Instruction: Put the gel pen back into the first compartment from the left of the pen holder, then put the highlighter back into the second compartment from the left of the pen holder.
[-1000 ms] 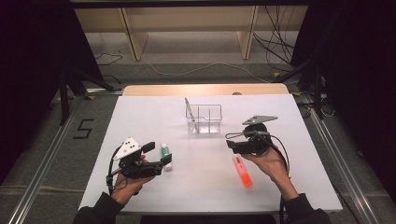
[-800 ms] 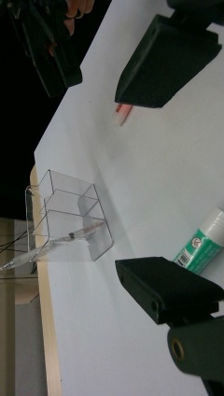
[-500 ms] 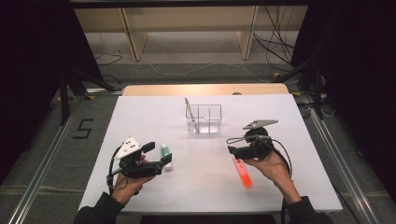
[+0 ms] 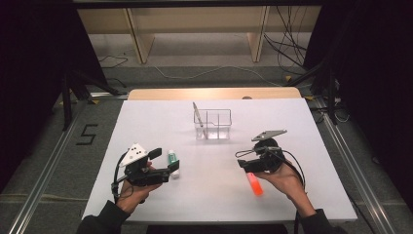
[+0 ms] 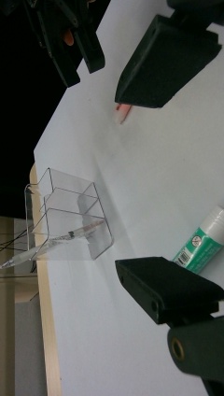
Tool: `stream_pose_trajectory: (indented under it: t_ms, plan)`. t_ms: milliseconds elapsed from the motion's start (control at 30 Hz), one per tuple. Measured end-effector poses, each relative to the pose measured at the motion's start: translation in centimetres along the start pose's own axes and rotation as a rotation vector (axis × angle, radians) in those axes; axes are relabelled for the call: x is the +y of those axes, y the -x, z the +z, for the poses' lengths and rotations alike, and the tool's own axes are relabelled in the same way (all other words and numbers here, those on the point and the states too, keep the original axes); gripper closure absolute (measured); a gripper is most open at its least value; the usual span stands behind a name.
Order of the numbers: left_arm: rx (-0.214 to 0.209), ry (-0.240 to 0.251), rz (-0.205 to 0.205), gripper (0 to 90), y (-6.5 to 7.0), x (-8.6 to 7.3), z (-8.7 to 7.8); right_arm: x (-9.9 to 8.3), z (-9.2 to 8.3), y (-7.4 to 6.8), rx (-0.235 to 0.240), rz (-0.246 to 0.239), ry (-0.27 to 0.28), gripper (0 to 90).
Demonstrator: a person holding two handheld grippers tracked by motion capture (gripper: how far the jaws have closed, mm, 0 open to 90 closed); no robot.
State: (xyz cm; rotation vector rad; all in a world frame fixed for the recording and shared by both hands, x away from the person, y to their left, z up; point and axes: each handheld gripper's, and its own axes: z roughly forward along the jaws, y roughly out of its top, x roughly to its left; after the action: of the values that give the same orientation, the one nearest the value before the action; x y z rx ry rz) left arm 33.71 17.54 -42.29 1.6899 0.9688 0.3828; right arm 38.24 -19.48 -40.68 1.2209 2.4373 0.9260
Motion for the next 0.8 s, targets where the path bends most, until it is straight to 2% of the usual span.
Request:
stream_pose_trajectory:
  t_ms: [433,800]
  plan:
    - [0.002,-0.004,0.006,16.0,0.0,-0.1,-0.1,-1.2,0.0,-0.2,0.005,0.009,-0.056,22.4]
    - [0.0,-0.005,0.009,16.0,-0.1,0.0,0.0,-1.9,0.2,0.0,0.003,-0.005,-0.114,22.4]
